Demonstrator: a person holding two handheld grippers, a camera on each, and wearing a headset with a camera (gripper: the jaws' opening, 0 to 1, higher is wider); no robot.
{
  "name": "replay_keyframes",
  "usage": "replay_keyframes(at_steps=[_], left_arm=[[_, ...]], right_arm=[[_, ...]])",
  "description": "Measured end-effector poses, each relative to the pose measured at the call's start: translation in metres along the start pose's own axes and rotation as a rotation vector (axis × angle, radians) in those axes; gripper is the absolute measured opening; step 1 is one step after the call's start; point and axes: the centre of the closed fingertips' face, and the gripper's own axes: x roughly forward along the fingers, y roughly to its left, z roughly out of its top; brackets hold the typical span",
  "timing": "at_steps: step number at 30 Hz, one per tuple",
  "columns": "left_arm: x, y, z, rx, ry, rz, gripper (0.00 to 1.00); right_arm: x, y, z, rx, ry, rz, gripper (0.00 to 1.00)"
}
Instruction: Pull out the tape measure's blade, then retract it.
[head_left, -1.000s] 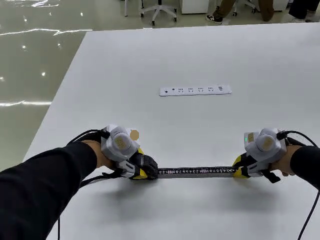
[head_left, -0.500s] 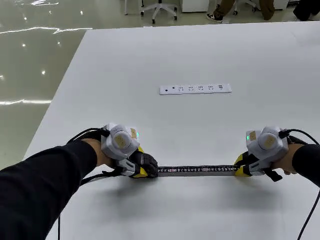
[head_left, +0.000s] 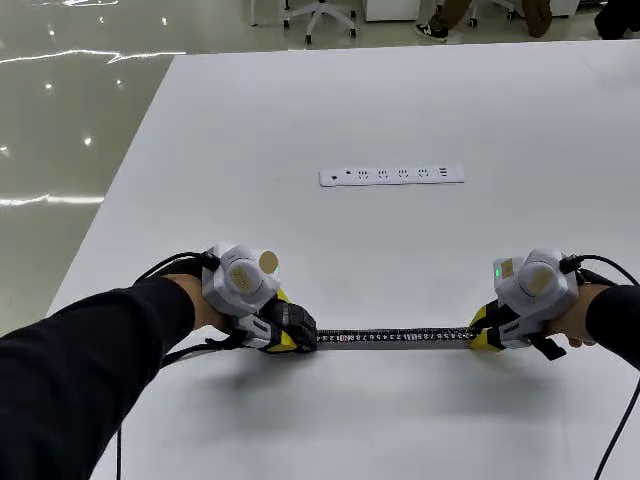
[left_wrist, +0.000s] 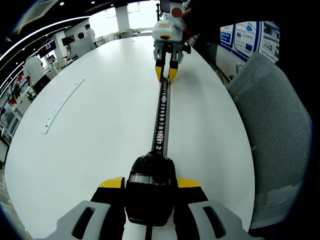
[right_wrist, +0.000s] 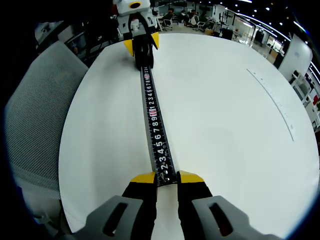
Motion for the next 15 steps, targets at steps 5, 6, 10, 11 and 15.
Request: replay_keyframes(at_steps=[5,6,10,11,15], left_arm=[[0.0003,0.0002,-0.0002,0.001,0.000,-0.002,0.33],[0.0002,0.0002,-0.0002,0.001,0.000,-0.001,0.33],[0.0003,0.0003,0.0001,0.001,-0.003,0.001,0.33],[0.0002,0.0002,0.0002,0.001,-0.004,0.002,0.33],[0.0001,0.0001,0.0003,-0.001,-0.009,0.004,0.33]], right_arm=[[0.0004,-0.0013,-0.0007,0.005,0.000,0.000,0.10],[0.0004,-0.0015,-0.0009,0.005,0.000,0.000,0.10],[0.0009,-0.0028,-0.0020,0.011,-0.002,-0.003,0.10],[0.0009,-0.0029,-0.0021,0.011,-0.002,-0.004,0.10],[0.0005,-0.0026,-0.0021,0.017,-0.001,-0.006,0.10]])
